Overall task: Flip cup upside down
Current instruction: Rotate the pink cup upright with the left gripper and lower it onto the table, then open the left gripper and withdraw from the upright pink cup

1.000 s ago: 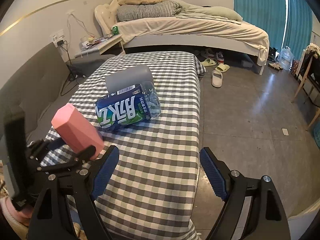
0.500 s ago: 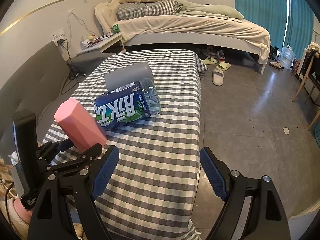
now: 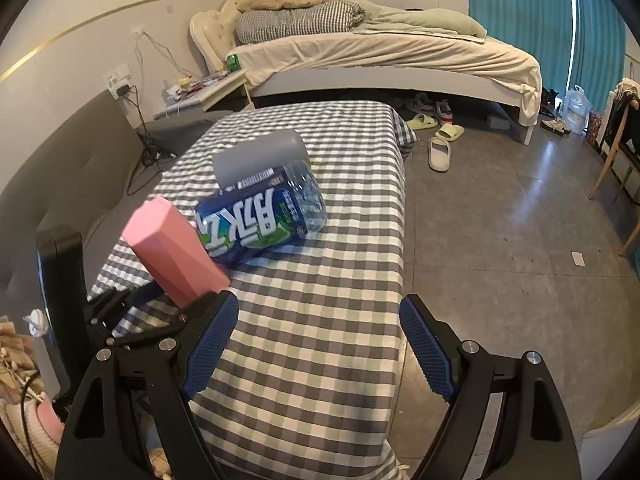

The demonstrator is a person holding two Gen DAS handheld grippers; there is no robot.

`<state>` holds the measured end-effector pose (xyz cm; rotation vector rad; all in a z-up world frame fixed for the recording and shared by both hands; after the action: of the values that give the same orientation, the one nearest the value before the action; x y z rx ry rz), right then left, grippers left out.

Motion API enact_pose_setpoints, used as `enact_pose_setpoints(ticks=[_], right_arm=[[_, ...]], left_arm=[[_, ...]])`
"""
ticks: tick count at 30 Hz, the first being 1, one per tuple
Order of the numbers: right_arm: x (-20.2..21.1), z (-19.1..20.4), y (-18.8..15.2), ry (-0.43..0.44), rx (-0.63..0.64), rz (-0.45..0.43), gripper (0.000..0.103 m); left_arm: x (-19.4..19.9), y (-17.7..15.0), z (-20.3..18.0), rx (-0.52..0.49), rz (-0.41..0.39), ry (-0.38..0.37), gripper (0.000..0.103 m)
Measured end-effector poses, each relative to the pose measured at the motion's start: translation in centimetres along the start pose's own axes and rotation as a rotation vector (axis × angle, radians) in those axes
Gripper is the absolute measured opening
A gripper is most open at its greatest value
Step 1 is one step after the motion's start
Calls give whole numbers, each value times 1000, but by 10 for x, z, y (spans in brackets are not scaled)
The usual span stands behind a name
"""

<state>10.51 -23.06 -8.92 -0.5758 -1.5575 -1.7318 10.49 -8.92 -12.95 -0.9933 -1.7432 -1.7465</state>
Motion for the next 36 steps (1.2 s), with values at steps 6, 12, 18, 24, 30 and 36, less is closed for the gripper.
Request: enact_pose_setpoints(ticks=[6, 12, 18, 24, 30, 36], right_arm=[[10, 8, -1, -3, -7, -44, 83], [26, 17, -11, -6, -22, -77, 83], [48, 26, -25, -30, -17, -114, 83], [72, 48, -34, -37, 27, -187, 83], [90, 64, -35, -32, 35, -263, 83], [89, 76, -34, -36, 59, -299, 85]], left_arm=[[15, -17, -9, -63, 26, -10, 76], [32, -30, -2, -40, 59, -23, 76], [74, -25, 25, 22, -22, -7, 76], [122, -10, 42, 49, -144, 7, 76], [163, -2, 50, 32, -327, 84, 76], [166, -4, 62, 52, -394, 113, 87]])
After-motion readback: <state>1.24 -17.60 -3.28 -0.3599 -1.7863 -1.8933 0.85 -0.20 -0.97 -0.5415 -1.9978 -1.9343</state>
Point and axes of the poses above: each gripper's, at about its wrist camera, not at the fingertips, and x roughly against the way its jaws point, z to its left, y to its top, the point moved 5 cm from there along -x, roughly the way its jaws point, and after that the axes turned 1 degree about -x, right-handed, at the moved point
